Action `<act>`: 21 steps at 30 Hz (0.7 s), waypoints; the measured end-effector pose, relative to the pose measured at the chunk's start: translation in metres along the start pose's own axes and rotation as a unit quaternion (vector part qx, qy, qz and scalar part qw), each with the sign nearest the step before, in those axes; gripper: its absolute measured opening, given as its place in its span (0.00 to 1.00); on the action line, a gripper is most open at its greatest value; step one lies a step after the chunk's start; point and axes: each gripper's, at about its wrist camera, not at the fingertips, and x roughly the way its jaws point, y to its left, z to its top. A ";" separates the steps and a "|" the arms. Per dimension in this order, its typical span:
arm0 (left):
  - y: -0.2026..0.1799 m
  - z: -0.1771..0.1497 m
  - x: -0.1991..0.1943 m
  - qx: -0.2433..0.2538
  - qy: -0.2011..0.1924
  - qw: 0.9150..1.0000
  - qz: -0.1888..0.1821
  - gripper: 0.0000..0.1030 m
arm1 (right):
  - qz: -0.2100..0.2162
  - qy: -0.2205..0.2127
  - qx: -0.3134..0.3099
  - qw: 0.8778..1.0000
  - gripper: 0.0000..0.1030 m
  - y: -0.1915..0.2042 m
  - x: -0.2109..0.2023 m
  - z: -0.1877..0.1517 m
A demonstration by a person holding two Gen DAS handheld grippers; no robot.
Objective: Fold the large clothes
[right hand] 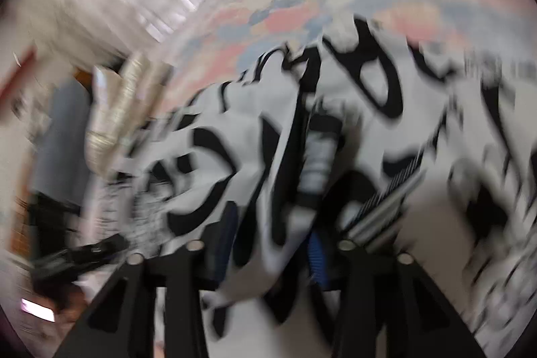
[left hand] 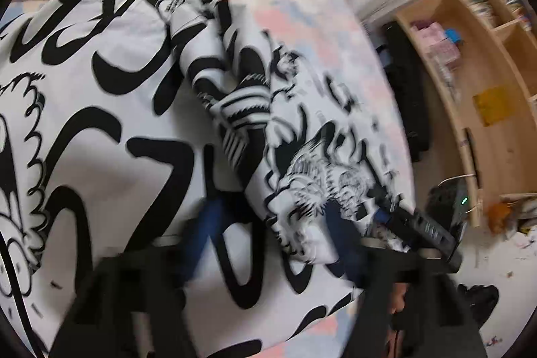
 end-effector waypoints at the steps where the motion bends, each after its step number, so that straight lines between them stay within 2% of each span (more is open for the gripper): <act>1: 0.001 0.000 0.000 0.000 -0.011 1.000 0.002 0.79 | 0.020 0.003 0.010 1.000 0.48 0.002 0.001 -0.004; 3: 0.007 0.003 0.005 -0.010 -0.020 1.000 0.003 0.76 | 0.042 0.009 0.022 0.999 0.49 0.003 0.004 -0.018; 4: 0.009 0.004 0.008 -0.018 -0.025 1.000 0.007 0.69 | 0.043 0.004 0.020 0.999 0.49 0.005 0.005 -0.023; 5: 0.012 0.005 0.010 -0.022 -0.031 0.999 0.027 0.32 | 0.044 -0.005 0.017 0.999 0.49 0.006 0.006 -0.026; 6: 0.014 0.007 0.013 -0.019 -0.027 0.999 0.034 0.03 | 0.049 -0.015 0.016 0.999 0.49 0.008 0.006 -0.028; 7: 0.019 0.005 0.017 -0.026 -0.019 0.999 0.030 0.03 | 0.055 -0.020 0.017 0.998 0.42 0.010 0.007 -0.027; 8: 0.020 0.003 0.011 -0.037 -0.025 0.998 0.035 0.02 | 0.064 -0.024 0.012 0.998 0.10 0.015 0.008 -0.027; 9: 0.018 0.001 0.003 -0.036 -0.030 0.998 0.041 0.01 | 0.053 -0.028 -0.004 0.998 0.01 0.026 0.008 -0.025; 10: 0.013 -0.001 -0.006 -0.026 -0.037 0.997 0.054 0.01 | 0.033 -0.037 -0.024 0.998 0.01 0.035 0.001 -0.027; 12: 0.011 -0.008 -0.017 -0.009 -0.042 0.996 0.074 0.01 | 0.028 -0.055 -0.046 0.997 0.01 0.048 -0.012 -0.031; 14: 0.016 -0.019 -0.012 0.001 -0.019 0.996 0.090 0.02 | 0.023 -0.061 -0.059 0.996 0.01 0.055 -0.019 -0.036; 16: 0.022 -0.029 -0.001 0.004 0.000 0.994 0.105 0.02 | -0.018 -0.035 -0.068 0.997 0.01 0.050 -0.004 -0.046; 17: 0.022 -0.031 -0.001 0.006 -0.002 0.994 0.107 0.04 | -0.029 -0.013 -0.061 0.998 0.02 0.042 0.008 -0.050; 19: 0.015 -0.034 -0.007 0.022 -0.009 0.994 0.110 0.05 | -0.023 -0.003 -0.038 0.999 0.02 0.030 0.014 -0.056; 21: 0.002 -0.039 -0.014 0.047 -0.013 0.990 0.132 0.21 | -0.026 -0.009 -0.021 0.999 0.11 0.031 0.005 -0.054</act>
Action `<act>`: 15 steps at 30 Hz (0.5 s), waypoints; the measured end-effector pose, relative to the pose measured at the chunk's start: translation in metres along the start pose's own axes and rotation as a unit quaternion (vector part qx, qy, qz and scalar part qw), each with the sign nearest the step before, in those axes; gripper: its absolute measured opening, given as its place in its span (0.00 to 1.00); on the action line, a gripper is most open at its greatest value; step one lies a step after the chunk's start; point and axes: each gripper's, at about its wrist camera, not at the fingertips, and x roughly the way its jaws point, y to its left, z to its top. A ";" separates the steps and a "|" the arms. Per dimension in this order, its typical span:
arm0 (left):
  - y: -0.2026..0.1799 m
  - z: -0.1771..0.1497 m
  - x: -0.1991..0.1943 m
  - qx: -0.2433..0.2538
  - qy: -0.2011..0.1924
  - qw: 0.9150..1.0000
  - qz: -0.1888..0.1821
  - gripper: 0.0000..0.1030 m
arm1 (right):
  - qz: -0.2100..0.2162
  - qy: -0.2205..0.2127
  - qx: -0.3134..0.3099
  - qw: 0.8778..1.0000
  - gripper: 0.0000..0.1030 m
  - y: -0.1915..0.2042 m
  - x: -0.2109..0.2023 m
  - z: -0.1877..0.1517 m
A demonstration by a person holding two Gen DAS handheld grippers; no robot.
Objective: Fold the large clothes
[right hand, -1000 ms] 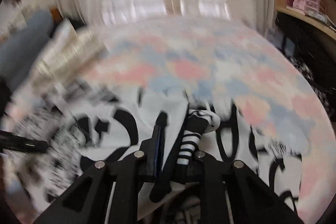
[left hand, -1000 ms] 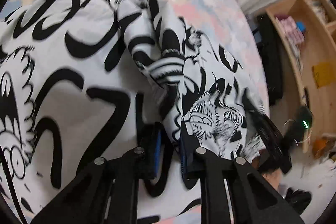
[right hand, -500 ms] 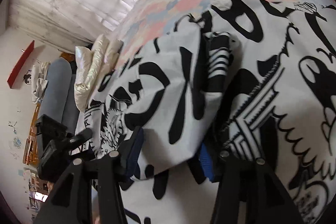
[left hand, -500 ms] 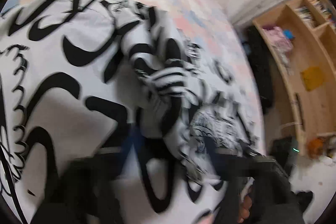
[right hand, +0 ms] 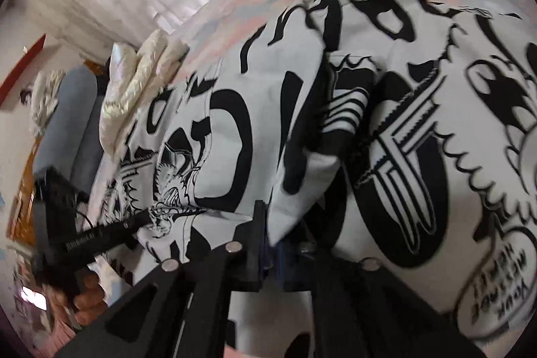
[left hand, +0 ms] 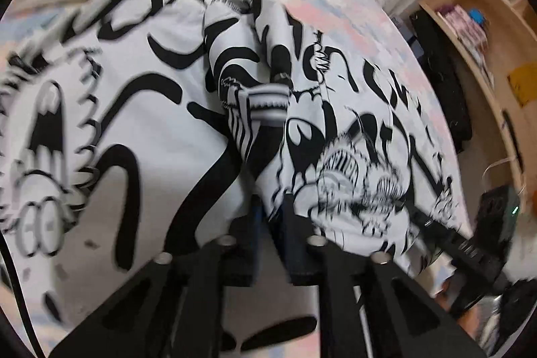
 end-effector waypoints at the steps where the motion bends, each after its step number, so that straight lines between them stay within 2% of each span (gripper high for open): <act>1: -0.006 -0.004 -0.006 0.015 -0.006 1.000 0.012 0.25 | -0.007 -0.001 0.004 1.000 0.19 0.000 -0.004 0.001; 2: -0.007 -0.008 -0.018 0.032 -0.017 0.999 0.025 0.29 | -0.025 -0.006 0.003 1.000 0.28 0.002 -0.013 0.001; 3: -0.010 -0.013 -0.030 0.051 -0.034 0.997 0.040 0.31 | -0.038 -0.013 -0.002 0.999 0.30 0.003 -0.021 0.000; 6: -0.027 -0.017 -0.062 0.106 -0.092 0.986 0.087 0.34 | -0.080 -0.058 -0.033 0.995 0.30 0.019 -0.048 -0.003; 8: -0.038 -0.016 -0.073 0.133 -0.116 0.979 0.101 0.34 | -0.083 -0.091 -0.051 0.991 0.30 0.031 -0.064 -0.002; 11: -0.048 0.004 -0.077 0.152 -0.139 0.974 0.098 0.34 | -0.074 -0.122 -0.076 0.987 0.31 0.042 -0.073 0.008; 13: -0.052 0.022 -0.066 0.153 -0.137 0.974 0.090 0.33 | -0.065 -0.120 -0.091 0.986 0.32 0.059 -0.058 0.022; 15: -0.058 0.042 -0.046 0.153 -0.141 0.974 0.084 0.26 | -0.049 -0.118 -0.102 0.987 0.33 0.071 -0.038 0.039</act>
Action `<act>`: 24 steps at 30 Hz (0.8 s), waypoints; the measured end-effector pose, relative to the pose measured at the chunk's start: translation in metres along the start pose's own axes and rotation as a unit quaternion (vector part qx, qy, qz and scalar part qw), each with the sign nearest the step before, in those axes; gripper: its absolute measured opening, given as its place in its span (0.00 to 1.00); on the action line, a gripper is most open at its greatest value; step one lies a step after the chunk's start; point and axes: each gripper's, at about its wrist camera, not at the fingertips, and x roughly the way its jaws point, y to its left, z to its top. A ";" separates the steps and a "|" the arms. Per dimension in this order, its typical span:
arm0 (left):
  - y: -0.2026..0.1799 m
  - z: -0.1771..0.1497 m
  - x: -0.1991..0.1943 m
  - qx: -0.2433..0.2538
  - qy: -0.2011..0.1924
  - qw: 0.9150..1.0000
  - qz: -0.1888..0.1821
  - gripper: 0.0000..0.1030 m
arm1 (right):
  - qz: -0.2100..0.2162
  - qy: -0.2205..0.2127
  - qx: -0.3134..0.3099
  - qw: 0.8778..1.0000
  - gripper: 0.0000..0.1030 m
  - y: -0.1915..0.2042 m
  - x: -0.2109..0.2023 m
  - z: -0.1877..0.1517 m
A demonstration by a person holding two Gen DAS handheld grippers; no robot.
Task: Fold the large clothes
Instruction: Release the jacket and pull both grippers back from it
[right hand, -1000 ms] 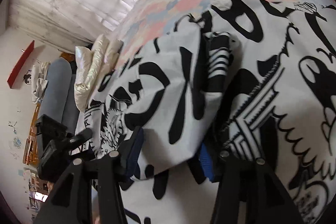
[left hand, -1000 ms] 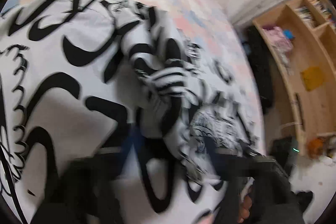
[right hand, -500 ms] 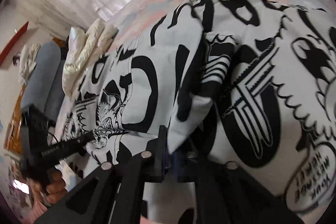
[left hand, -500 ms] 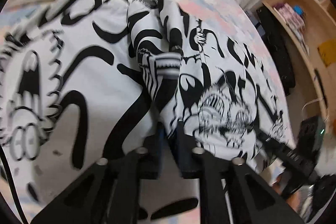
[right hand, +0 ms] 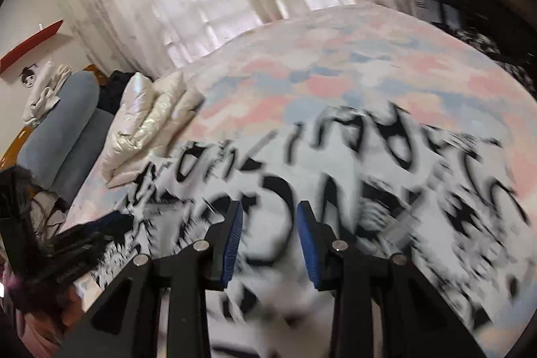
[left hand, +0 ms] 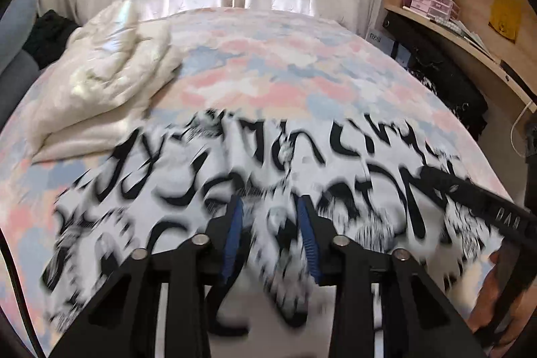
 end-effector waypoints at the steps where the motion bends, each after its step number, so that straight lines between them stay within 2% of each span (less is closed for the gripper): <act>1: -0.004 0.005 0.014 0.000 0.004 1.000 0.002 0.23 | 0.007 0.002 -0.005 1.000 0.33 0.005 0.015 0.007; 2: -0.009 0.011 0.031 -0.001 0.011 1.000 0.004 0.18 | 0.011 0.006 -0.006 1.000 0.33 0.008 0.024 0.010; 4: -0.008 0.023 0.058 -0.004 0.020 1.000 0.011 0.17 | 0.021 0.017 -0.007 1.000 0.33 0.013 0.050 0.018; 6: -0.005 0.027 0.082 -0.007 0.034 0.999 0.036 0.17 | 0.016 0.026 -0.009 0.999 0.33 0.013 0.080 0.027; 8: 0.004 0.025 0.109 -0.007 0.070 0.993 0.091 0.10 | -0.001 0.042 -0.004 0.999 0.33 0.002 0.108 0.032; 9: 0.009 0.021 0.119 -0.011 0.085 0.991 0.102 0.09 | -0.020 0.047 -0.001 0.999 0.32 -0.006 0.118 0.033; 10: 0.016 0.018 0.125 -0.019 0.093 0.991 0.096 0.08 | -0.038 0.047 0.001 0.998 0.27 -0.016 0.122 0.032; 11: 0.024 0.013 0.125 -0.027 0.089 0.993 0.079 0.07 | -0.040 0.046 0.006 0.998 0.16 -0.025 0.123 0.032; 13: 0.026 0.010 0.121 -0.016 0.082 0.994 0.074 0.07 | -0.041 0.041 0.028 0.998 0.04 -0.050 0.115 0.031; 14: 0.027 0.009 0.118 -0.011 0.081 0.994 0.075 0.07 | -0.051 0.039 0.032 0.997 0.04 -0.059 0.109 0.031; 16: 0.028 0.008 0.110 -0.015 0.081 0.994 0.071 0.07 | -0.071 0.038 0.034 0.996 0.07 -0.073 0.094 0.029; 19: 0.025 0.008 0.091 -0.034 0.071 0.995 0.062 0.13 | -0.072 0.040 0.040 0.996 0.11 -0.076 0.075 0.028; 21: 0.019 0.007 0.075 -0.039 0.056 0.996 0.048 0.18 | -0.065 0.034 0.031 0.997 0.19 -0.064 0.063 0.028; 23: 0.007 0.005 0.062 -0.036 0.045 0.998 0.030 0.19 | -0.038 0.021 0.023 0.999 0.34 -0.045 0.051 0.026; 24: 0.002 0.003 0.058 -0.035 0.043 0.998 0.024 0.19 | -0.028 0.017 0.018 0.999 0.37 -0.036 0.048 0.025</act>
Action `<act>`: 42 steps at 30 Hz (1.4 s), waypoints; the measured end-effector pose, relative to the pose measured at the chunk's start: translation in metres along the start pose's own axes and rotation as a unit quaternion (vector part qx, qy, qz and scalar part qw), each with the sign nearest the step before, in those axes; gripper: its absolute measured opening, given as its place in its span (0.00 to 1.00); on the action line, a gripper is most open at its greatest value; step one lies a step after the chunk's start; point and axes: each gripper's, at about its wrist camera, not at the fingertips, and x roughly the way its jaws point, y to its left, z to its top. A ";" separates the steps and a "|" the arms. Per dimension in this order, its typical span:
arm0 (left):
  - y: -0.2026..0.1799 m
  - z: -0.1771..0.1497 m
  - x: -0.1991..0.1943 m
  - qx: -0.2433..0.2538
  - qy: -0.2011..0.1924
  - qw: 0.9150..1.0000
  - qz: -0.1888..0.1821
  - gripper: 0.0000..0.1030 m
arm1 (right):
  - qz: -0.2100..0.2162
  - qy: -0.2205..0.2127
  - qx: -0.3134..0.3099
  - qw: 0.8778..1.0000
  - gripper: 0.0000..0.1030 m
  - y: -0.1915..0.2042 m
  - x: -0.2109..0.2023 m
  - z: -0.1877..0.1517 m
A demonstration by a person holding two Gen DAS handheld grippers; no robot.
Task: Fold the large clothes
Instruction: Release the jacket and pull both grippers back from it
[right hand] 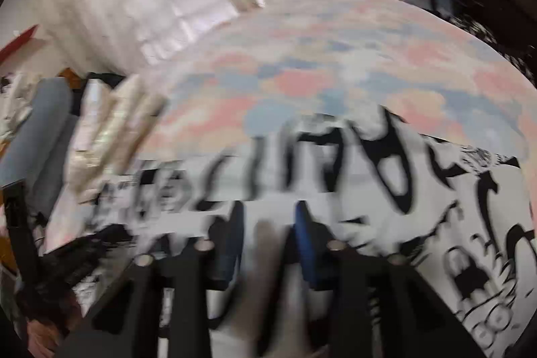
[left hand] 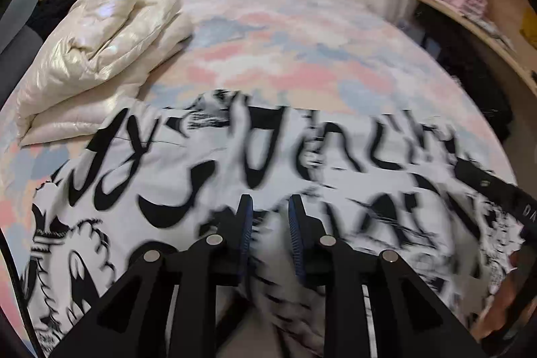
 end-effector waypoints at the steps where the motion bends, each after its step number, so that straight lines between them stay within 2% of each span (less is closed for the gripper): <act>1: -0.004 -0.002 -0.002 0.001 0.001 1.000 -0.006 0.19 | 0.011 -0.003 -0.010 1.000 0.39 0.013 -0.002 -0.002; 4: -0.018 -0.015 0.006 0.013 0.021 1.000 -0.002 0.19 | 0.025 0.006 -0.036 0.999 0.39 0.034 0.005 -0.011; 5: -0.021 -0.023 0.012 0.018 0.032 0.999 0.010 0.20 | 0.017 0.022 -0.042 0.999 0.39 0.039 0.015 -0.018; 8: -0.021 -0.038 0.014 0.027 0.032 0.999 0.031 0.21 | -0.006 0.076 -0.046 0.996 0.40 0.035 0.034 -0.043; 12: -0.017 -0.051 -0.001 0.023 0.031 0.999 0.029 0.21 | -0.013 0.062 -0.067 0.996 0.42 0.031 0.013 -0.074; 14: -0.016 -0.056 -0.013 0.019 0.033 0.999 0.032 0.22 | -0.007 0.067 -0.045 0.997 0.48 0.023 0.002 -0.080; 17: -0.014 -0.063 -0.037 0.012 0.028 0.999 0.031 0.25 | 0.022 0.083 0.006 0.996 0.49 0.010 -0.016 -0.084; 18: -0.013 -0.066 -0.047 0.011 0.024 0.999 0.030 0.29 | 0.025 0.079 0.014 0.996 0.49 0.009 -0.026 -0.085; 20: -0.012 -0.071 -0.071 0.009 0.012 0.999 0.036 0.44 | 0.020 0.062 0.008 0.998 0.49 0.015 -0.048 -0.088; 26: -0.008 -0.087 -0.139 0.003 -0.024 0.999 0.043 0.46 | -0.009 0.004 -0.051 0.999 0.49 0.046 -0.121 -0.098; 29: -0.005 -0.092 -0.173 -0.005 -0.042 0.998 0.036 0.46 | -0.005 -0.020 -0.058 0.998 0.49 0.056 -0.151 -0.098; 31: -0.004 -0.094 -0.192 -0.006 -0.057 0.998 0.035 0.49 | -0.001 -0.034 -0.062 0.998 0.49 0.063 -0.173 -0.097; 33: -0.003 -0.099 -0.212 -0.011 -0.072 0.997 0.036 0.58 | -0.011 -0.046 -0.077 0.996 0.49 0.073 -0.193 -0.097; 35: -0.002 -0.103 -0.230 -0.012 -0.085 0.996 0.031 0.58 | -0.032 -0.058 -0.100 0.993 0.49 0.084 -0.213 -0.098; 40: 0.000 -0.113 -0.257 -0.009 -0.100 0.995 0.023 0.61 | -0.053 -0.063 -0.135 0.987 0.50 0.092 -0.255 -0.106; 42: 0.001 -0.117 -0.263 -0.010 -0.101 0.995 0.022 0.65 | -0.057 -0.059 -0.144 0.986 0.50 0.093 -0.266 -0.111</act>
